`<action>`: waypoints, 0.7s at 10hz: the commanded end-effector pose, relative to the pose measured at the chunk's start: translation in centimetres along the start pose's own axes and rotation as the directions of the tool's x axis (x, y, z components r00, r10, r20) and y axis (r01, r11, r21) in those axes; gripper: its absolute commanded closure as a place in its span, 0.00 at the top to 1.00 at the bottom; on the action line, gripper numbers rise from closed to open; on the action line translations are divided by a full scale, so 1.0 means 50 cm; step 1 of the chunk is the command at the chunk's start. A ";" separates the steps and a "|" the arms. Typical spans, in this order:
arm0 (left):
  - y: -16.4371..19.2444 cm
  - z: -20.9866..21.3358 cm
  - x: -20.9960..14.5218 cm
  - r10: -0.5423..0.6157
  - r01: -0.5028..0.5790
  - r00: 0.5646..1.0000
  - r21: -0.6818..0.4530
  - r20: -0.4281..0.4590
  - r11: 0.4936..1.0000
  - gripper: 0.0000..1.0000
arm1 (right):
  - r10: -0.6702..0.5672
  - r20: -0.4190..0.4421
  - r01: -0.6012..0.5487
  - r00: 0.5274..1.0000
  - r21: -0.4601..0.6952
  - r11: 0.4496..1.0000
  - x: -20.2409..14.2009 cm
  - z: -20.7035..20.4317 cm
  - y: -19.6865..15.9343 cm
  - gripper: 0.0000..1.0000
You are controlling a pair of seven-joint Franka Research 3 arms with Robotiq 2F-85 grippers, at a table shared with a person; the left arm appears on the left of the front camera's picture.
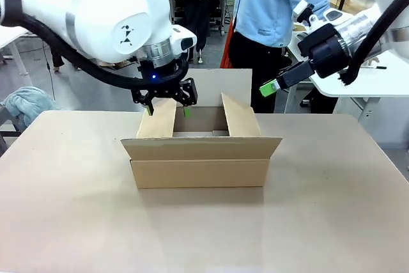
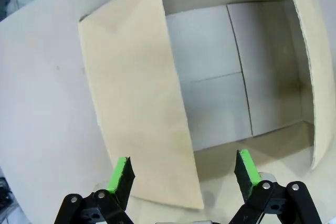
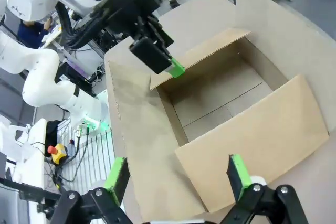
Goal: Pack the gift set into the box.
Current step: Place both hands on the side flaps of the Package Box and spread them outward.
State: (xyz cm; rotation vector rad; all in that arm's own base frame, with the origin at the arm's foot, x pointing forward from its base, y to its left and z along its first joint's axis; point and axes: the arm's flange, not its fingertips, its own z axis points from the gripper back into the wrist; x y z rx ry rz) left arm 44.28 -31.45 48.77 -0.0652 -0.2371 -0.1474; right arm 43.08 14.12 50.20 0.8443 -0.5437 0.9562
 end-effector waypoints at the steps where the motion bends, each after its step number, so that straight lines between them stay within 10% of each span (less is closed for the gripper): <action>1: -0.055 -0.010 0.034 0.079 -0.073 0.996 0.187 -0.028 0.980 1.00 | 0.201 0.065 -0.194 0.977 -0.109 0.975 0.004 -0.058 -0.061 1.00; 7: -0.068 -0.033 0.052 0.103 -0.094 0.994 0.209 -0.032 0.973 1.00 | 0.361 0.074 -0.361 0.930 -0.015 0.932 -0.032 -0.113 -0.119 1.00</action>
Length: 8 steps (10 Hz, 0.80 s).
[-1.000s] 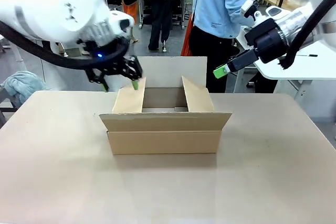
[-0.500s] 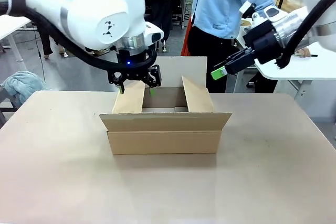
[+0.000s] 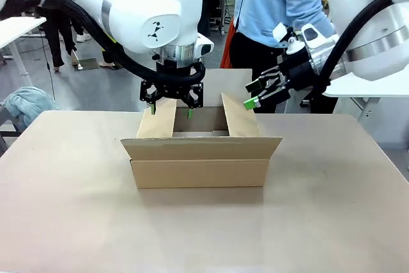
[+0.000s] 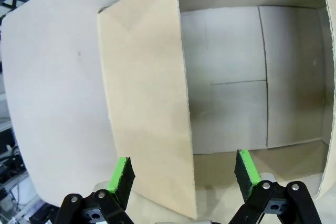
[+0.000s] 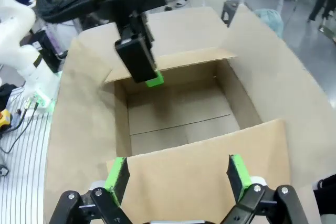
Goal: Pack the gift set into the box.
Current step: Place both hands on the side flaps of the Package Box and spread them outward.
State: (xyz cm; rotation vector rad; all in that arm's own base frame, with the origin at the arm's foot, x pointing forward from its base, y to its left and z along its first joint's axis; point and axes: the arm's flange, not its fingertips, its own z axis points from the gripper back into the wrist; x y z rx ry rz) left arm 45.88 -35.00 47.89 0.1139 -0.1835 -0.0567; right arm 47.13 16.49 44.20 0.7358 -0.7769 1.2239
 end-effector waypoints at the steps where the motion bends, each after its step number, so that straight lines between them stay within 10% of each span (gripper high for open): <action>1: -0.008 -0.004 0.021 0.047 -0.048 0.999 0.018 0.019 0.999 1.00 | 0.022 0.022 -0.023 1.000 0.063 0.998 -0.028 -0.002 -0.013 1.00; 8: -0.030 -0.026 0.060 0.102 -0.104 0.993 0.032 0.064 0.994 1.00 | 0.003 0.003 -0.003 1.000 0.035 0.999 -0.017 -0.011 -0.003 1.00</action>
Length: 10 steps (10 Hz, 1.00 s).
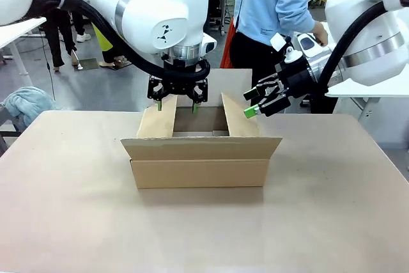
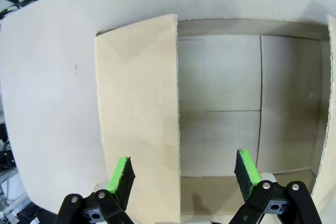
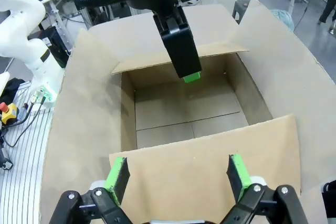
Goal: Pack the gift set into the box.
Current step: Place both hands on the side flaps of the Package Box and spread them outward.
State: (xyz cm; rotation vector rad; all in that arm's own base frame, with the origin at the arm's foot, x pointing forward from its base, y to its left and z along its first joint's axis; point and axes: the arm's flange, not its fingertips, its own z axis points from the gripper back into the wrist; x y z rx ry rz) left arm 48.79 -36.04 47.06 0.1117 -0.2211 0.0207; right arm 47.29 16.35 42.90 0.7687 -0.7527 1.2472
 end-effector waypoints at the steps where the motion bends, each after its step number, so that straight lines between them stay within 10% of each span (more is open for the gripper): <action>1: -0.016 -0.007 0.008 0.018 -0.019 0.999 0.035 0.034 0.999 1.00 | 0.000 0.005 0.000 1.000 -0.008 1.000 0.006 0.001 0.003 1.00; 10: -0.021 -0.092 0.043 0.027 -0.021 0.999 0.192 -0.026 0.981 1.00 | 0.000 0.005 0.000 1.000 -0.008 1.000 0.006 0.001 0.003 1.00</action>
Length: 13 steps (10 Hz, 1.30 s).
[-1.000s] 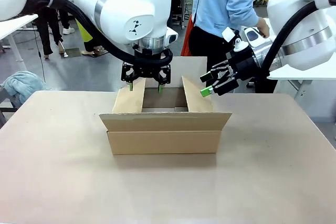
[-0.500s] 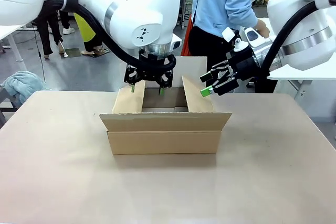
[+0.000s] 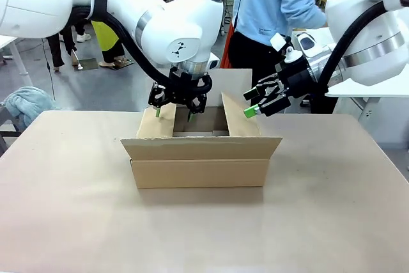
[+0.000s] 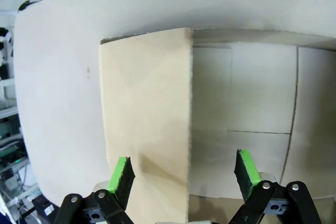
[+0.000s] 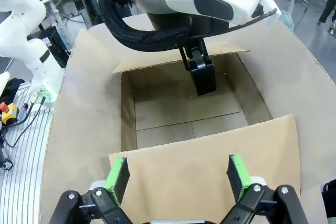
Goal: Pack the gift set into the box.
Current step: Place both hands on the side flaps of the Package Box and spread them outward.
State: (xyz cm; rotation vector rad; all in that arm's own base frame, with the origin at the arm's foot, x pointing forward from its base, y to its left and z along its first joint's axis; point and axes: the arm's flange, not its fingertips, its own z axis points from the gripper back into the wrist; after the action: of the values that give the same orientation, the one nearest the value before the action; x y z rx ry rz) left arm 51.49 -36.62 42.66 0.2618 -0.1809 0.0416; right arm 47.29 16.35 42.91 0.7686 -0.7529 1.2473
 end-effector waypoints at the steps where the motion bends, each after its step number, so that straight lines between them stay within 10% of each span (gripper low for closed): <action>1: 0.017 0.001 0.013 0.029 -0.029 1.000 0.055 0.012 0.998 1.00 | 0.000 0.005 0.000 1.000 -0.008 1.000 0.006 0.001 0.003 1.00; 9: 0.244 0.018 -0.017 0.143 -0.146 0.988 0.042 0.056 0.988 1.00 | 0.000 0.005 0.000 1.000 -0.008 1.000 0.006 0.001 0.003 1.00; 13: 0.391 -0.014 -0.011 0.182 -0.186 0.982 -0.135 -0.040 0.973 1.00 | 0.000 0.005 0.000 1.000 -0.008 1.000 0.006 0.001 0.003 1.00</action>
State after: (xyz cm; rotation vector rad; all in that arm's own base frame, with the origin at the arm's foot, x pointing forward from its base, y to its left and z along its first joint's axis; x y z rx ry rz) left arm 50.87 -19.50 47.45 0.1832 -0.2058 0.2444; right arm 47.29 16.36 42.94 0.7683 -0.7535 1.2477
